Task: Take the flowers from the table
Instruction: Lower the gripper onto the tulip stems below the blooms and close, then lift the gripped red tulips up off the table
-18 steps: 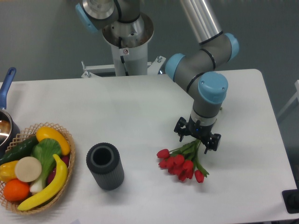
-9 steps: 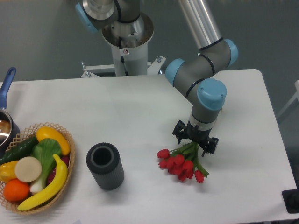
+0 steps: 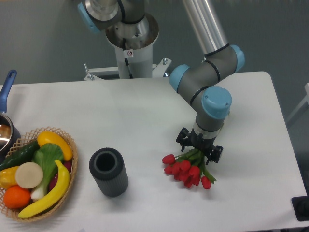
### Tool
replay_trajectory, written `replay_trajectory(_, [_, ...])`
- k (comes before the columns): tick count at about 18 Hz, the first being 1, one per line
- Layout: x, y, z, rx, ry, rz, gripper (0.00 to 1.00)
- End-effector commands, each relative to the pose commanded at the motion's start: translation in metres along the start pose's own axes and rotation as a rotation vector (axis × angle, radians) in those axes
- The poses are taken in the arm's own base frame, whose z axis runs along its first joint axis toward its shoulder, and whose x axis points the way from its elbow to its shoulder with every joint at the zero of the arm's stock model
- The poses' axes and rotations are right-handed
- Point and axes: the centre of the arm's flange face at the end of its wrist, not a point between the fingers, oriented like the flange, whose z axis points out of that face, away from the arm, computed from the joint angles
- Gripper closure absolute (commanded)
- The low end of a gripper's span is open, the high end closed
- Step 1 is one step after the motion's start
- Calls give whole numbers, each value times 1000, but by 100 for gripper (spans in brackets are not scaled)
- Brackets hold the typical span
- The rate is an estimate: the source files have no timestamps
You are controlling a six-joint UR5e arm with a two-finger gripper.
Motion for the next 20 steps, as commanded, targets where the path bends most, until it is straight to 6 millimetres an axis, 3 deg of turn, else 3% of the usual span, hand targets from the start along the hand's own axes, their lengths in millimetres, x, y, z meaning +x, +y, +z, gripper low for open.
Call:
replay_trajectory(1, [1,-1,1,-1,2,1,1])
replay_trajectory(6, [2,0,-2,-1,-2,-3,37])
replay_trajectory(13, [2,0,-6,2,-6,-7,64])
replay_trajectory(20, [-3,-1,-33,27,-48,-6,65])
